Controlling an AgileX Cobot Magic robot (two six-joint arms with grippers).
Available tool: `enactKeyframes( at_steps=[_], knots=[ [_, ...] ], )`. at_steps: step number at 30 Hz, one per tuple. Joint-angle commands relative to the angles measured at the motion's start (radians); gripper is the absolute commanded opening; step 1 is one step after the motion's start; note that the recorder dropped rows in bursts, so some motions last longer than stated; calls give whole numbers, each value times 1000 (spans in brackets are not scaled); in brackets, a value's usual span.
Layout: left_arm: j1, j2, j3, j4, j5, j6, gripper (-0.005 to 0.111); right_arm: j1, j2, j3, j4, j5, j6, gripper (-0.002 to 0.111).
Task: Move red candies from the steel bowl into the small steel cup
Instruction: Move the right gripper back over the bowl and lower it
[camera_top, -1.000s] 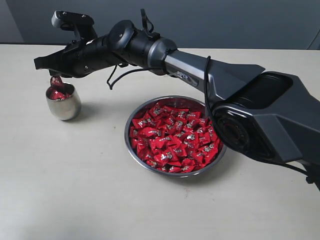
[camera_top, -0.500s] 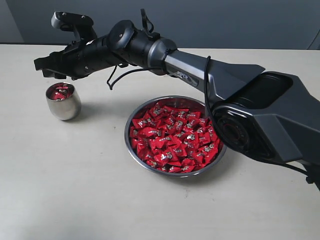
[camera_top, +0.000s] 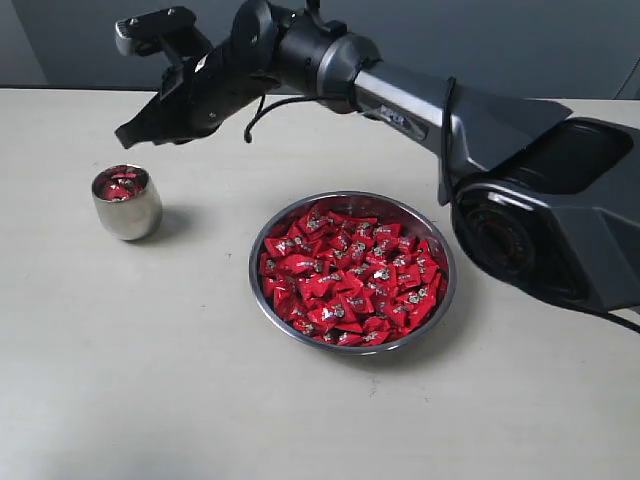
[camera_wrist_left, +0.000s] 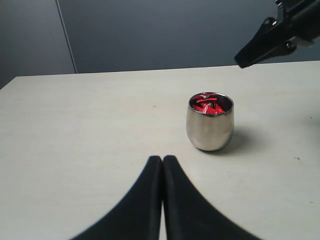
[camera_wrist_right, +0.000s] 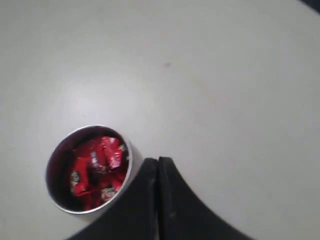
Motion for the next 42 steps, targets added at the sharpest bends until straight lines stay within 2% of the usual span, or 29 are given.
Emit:
enactKeyframes(
  at_steps=[1,6,9,16,20,30,36,42],
  knots=[
    [1,-4,4,-2,-2,-2,0,-42,-82,-6,-65,13,-2,-1],
    [1,-4,4,-2,-2,-2,0,-66,-137,45,-85,28,-2,-1],
    [1,-4,4,-2,-2,-2,0,-76,-191,134,-89,-38,-2,-1],
    [1,-4,4,-2,-2,-2,0,-92,-379,499,-90,-347,-2,-1],
    [1,-4,4,-2,-2,-2,0,-142,-504,736,-90,-473,-30,-1],
    [1,-4,4,-2,-2,-2,0,-329,-677,1133,-72,-417,-136,-1],
    [1,-4,4,-2,-2,-2,0,-342,-676,1161,-60,-191,-321,-1],
    [1,-4,4,-2,-2,-2,0,-340,-675,1161,9,-172,-335,-1]
  ],
)
